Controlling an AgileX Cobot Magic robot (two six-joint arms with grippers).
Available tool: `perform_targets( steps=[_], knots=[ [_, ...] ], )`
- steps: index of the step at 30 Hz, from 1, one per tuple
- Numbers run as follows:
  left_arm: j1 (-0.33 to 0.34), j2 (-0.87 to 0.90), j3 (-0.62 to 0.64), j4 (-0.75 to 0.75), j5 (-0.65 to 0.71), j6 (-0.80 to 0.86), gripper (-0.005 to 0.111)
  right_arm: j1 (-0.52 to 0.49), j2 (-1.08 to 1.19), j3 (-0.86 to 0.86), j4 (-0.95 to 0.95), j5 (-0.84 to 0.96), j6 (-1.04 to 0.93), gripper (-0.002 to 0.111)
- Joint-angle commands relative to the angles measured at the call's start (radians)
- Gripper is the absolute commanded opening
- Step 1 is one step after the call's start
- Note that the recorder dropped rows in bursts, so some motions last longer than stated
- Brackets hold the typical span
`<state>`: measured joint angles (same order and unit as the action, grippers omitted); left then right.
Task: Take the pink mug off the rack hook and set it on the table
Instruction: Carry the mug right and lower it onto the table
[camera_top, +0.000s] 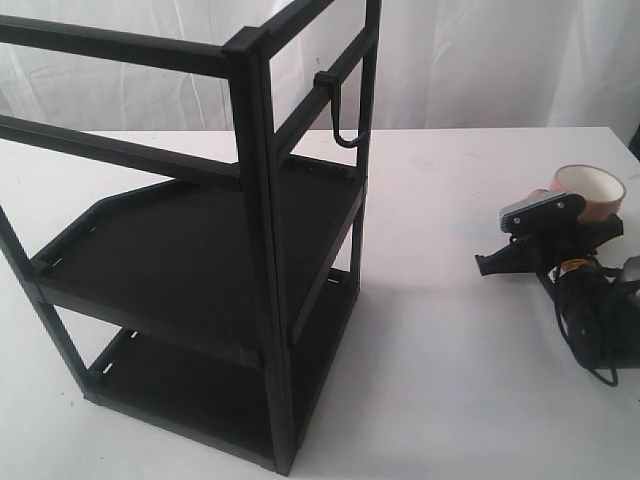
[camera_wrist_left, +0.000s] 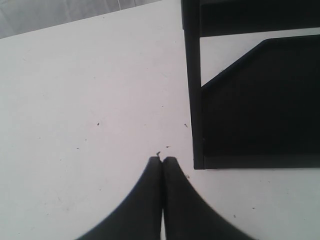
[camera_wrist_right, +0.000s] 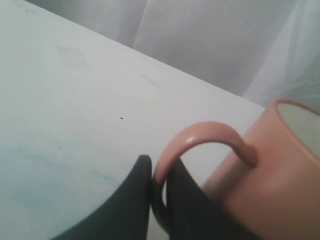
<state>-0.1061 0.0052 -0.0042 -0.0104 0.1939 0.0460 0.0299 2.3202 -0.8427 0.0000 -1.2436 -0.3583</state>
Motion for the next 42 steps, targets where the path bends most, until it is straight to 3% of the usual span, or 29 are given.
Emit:
perform_targets(
  steps=[1, 4, 13, 42],
  knots=[
    [0.001, -0.005, 0.004, -0.003, 0.0, 0.003, 0.0, 0.0, 0.015, 0.0, 0.0, 0.023, 0.032, 0.007],
    [0.001, -0.005, 0.004, -0.003, 0.0, 0.003, 0.0, 0.0, 0.015, 0.0, -0.008, 0.023, 0.032, 0.009],
    [0.001, -0.005, 0.004, -0.003, 0.0, 0.003, 0.0, 0.0, 0.015, 0.006, -0.009, 0.023, 0.032, 0.038],
    [0.001, -0.005, 0.004, -0.003, 0.0, 0.003, 0.0, 0.001, -0.059, 0.102, 0.009, 0.023, 0.032, 0.042]
  ],
)
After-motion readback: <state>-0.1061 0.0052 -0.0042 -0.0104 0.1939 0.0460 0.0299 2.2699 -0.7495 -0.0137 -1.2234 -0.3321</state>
